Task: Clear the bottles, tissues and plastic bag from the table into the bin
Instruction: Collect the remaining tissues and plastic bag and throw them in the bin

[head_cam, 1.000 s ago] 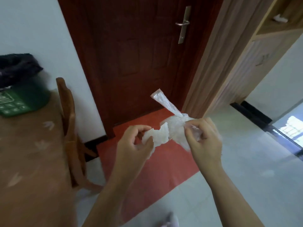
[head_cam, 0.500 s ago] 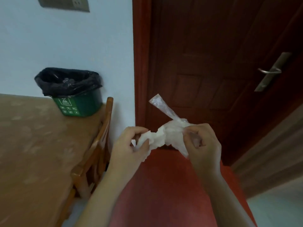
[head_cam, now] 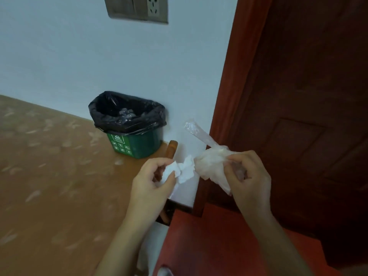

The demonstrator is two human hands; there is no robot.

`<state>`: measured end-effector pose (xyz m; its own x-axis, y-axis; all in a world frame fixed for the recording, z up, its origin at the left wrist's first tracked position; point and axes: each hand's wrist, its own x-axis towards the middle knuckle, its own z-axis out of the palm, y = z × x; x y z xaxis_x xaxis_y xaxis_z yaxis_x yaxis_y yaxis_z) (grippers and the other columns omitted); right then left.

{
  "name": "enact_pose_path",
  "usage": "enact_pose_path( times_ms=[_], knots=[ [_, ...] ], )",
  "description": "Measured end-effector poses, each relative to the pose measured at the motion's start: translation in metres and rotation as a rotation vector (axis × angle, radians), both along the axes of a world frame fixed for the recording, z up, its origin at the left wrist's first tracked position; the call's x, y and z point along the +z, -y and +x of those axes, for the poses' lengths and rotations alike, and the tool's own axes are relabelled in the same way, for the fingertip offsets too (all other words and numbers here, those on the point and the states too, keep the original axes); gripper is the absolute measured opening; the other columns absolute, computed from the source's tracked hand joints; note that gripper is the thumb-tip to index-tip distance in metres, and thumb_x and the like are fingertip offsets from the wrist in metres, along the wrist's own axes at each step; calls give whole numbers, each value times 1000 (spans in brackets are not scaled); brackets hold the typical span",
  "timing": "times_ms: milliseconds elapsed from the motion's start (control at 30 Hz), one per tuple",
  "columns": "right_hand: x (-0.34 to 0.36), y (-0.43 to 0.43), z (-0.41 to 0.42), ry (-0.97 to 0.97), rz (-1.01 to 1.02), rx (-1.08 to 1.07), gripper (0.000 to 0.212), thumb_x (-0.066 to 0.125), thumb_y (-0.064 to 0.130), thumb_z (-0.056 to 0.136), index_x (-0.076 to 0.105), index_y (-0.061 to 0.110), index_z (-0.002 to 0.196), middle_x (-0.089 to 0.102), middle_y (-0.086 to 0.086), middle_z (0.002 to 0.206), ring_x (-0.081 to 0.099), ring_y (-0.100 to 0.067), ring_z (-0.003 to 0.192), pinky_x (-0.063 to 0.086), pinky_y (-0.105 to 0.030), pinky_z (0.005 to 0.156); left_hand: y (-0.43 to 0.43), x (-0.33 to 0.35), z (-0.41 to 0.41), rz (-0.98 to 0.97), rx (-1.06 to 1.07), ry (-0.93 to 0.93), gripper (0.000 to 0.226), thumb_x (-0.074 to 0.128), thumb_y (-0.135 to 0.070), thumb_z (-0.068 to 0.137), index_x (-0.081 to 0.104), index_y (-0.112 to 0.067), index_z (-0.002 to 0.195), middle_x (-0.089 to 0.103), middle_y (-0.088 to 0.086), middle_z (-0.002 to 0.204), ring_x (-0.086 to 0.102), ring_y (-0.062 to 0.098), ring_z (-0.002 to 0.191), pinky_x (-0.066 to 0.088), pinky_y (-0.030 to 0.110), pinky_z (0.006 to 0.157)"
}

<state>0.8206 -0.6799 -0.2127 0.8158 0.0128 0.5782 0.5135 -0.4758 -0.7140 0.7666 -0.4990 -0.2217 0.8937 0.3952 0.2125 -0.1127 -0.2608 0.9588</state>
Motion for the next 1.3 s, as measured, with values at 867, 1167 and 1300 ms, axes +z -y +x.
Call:
enact_pose_path(
  times_ms=[867,1167,1300],
  knots=[
    [7,-257,252,162,-26,448,7,59,9,79,64,5,79,54,-1,79,43,3,70,34,-1,62,-188,16,159,146,589,-130,29,64,-6,78,57,-34,83,55,-12,78,47,-9,60,37,5,54],
    [-8,-346,299,170,2,683,7,63,-5,73,65,1,76,60,-8,77,44,2,71,32,0,65,-214,10,173,162,772,-180,30,64,-7,78,57,-36,84,59,-12,85,50,-5,73,37,7,62],
    [-24,-360,306,54,-101,806,6,64,5,74,66,6,80,58,-2,83,46,0,76,33,-2,71,-216,5,173,153,820,-180,34,64,-6,77,55,-38,81,60,-13,86,50,-5,76,37,6,63]
  ],
)
